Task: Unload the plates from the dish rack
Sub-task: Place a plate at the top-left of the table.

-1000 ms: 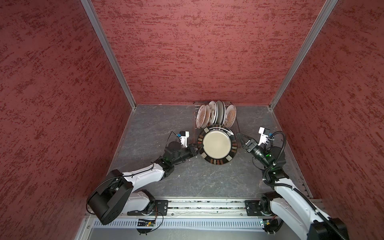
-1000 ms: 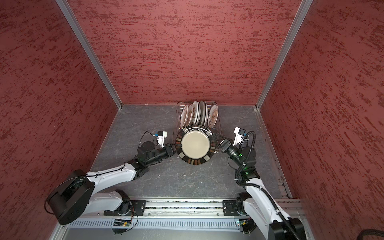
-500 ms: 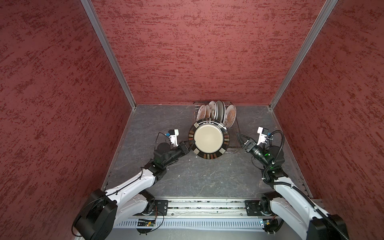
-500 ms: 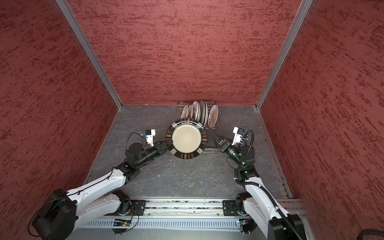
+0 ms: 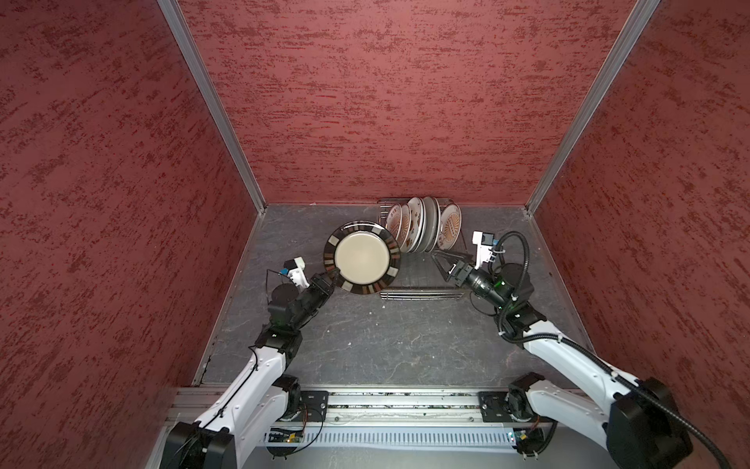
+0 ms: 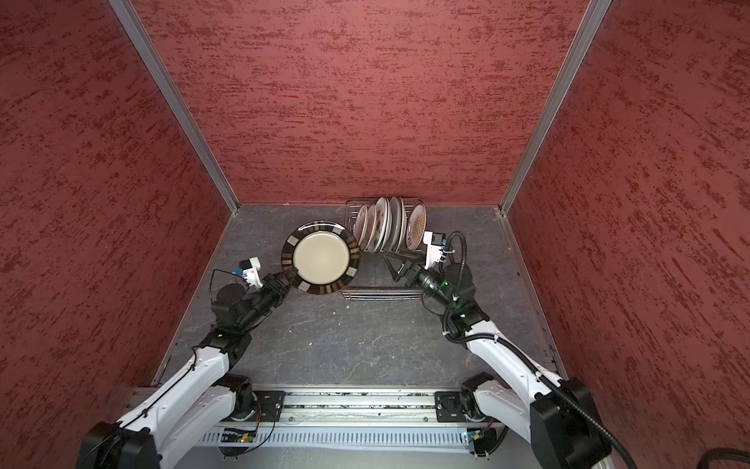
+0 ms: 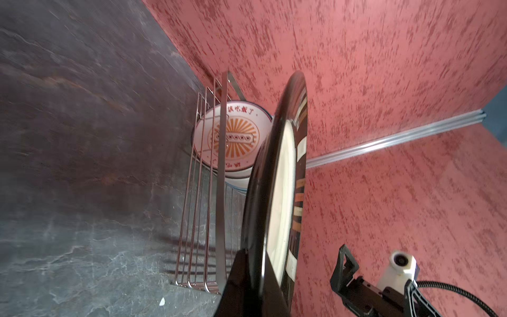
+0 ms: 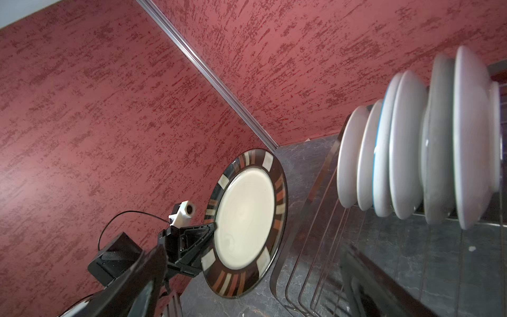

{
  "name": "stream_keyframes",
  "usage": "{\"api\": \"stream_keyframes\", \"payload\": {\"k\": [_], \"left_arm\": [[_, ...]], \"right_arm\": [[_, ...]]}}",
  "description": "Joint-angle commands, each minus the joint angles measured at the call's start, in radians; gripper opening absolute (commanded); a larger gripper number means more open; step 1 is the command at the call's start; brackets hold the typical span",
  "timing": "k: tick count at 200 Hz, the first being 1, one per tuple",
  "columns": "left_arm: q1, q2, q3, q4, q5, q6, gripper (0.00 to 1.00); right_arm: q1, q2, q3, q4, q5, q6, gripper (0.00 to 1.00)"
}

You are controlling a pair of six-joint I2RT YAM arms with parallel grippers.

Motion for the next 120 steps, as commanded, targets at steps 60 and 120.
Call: {"api": "stream_keyframes", "payload": {"k": [60,120], "left_arm": [[0.188,-0.066,0.016,0.095,0.074,-0.110,0.00],[0.257,0.028,0.019,0.096,-0.025,-0.090,0.00]], "right_arm": [[0.191,0.233,0.226,-0.113,0.148,-0.179,0.99],[0.300,0.478,0.445,-0.202,0.330,-0.234,0.99]]}}
